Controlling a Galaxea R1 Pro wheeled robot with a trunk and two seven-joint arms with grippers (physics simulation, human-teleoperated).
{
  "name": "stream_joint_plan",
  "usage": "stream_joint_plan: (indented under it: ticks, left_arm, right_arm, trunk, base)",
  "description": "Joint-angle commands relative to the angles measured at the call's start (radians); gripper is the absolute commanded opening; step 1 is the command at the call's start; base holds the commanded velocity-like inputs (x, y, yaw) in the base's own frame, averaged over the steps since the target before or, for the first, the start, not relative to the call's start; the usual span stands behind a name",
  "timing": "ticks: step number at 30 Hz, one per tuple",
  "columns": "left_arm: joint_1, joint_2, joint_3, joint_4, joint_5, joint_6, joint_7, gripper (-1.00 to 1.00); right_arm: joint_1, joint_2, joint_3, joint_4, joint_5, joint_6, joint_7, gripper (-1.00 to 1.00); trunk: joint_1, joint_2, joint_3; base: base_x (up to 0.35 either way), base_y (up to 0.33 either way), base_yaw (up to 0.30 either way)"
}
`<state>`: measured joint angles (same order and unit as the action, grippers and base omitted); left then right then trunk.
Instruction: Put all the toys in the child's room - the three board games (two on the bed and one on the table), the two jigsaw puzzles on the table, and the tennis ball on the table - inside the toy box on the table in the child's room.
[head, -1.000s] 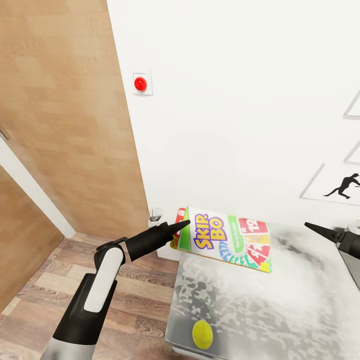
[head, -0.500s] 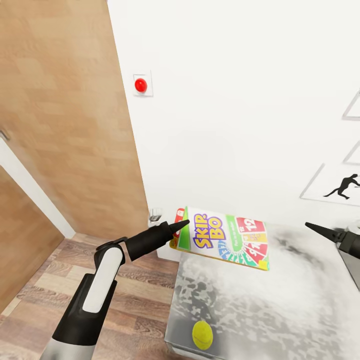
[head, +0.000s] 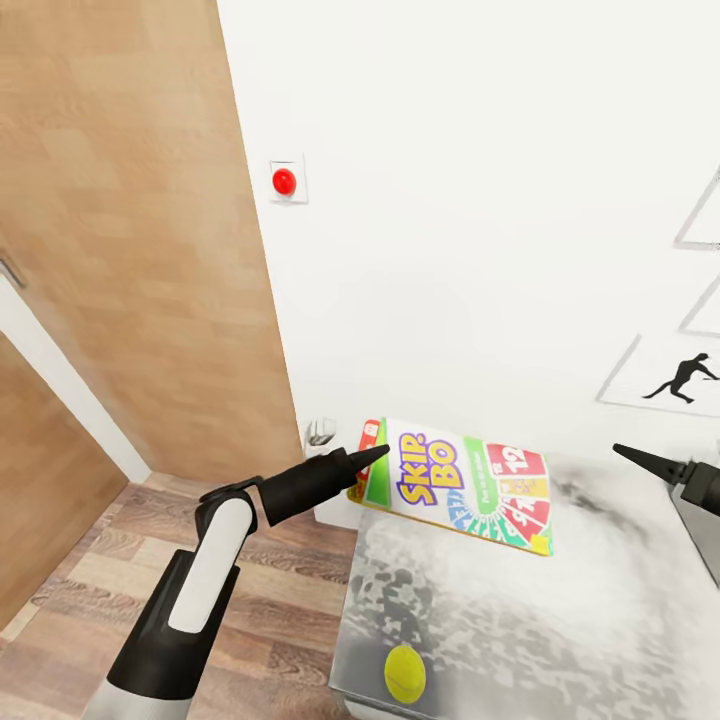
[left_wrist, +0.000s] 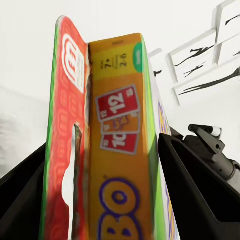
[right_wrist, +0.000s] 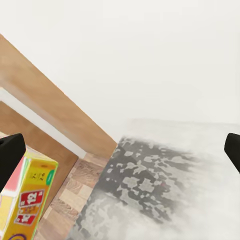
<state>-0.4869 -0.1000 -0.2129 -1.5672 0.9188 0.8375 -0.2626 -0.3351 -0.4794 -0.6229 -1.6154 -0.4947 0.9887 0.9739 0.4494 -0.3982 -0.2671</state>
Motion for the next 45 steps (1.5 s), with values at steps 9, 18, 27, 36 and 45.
stream_joint_plan:
  ticks: [9,18,27,36,45]
  left_arm:
    - [0.000,-0.004,-0.006,-0.003,-0.001,-0.014,-0.011,-1.00]
    - [0.001,-0.006,-0.008,-0.005,0.000,-0.023,-0.073,-1.00]
    - [0.002,-0.006,-0.005,-0.007,-0.001,-0.028,-0.129,-1.00]
    - [0.002,-0.004,-0.008,-0.008,0.000,-0.054,-0.148,-1.00]
    - [0.002,-0.004,-0.009,-0.010,0.000,-0.055,-0.149,-1.00]
  right_arm:
    - [-0.001,-0.007,-0.004,0.000,0.003,0.004,0.021,1.00]
    - [-0.001,-0.011,-0.006,0.000,0.003,0.005,0.051,1.00]
    - [-0.001,-0.008,-0.006,0.000,0.005,0.004,0.059,1.00]
    - [-0.001,-0.004,-0.005,0.000,0.005,0.004,0.061,1.00]
    - [-0.001,-0.004,-0.005,0.000,0.004,0.004,0.060,1.00]
  trunk:
    - [0.001,-0.002,0.013]
    - [0.001,-0.002,0.024]
    - [0.001,-0.002,0.028]
    - [0.001,-0.002,0.031]
    - [0.001,-0.002,0.031]
  base:
    - [0.000,0.000,0.000]
    - [-0.011,0.000,0.000]
    - [-0.029,-0.036,0.000]
    - [-0.080,-0.199,0.000]
    - [-0.204,-0.242,0.000]
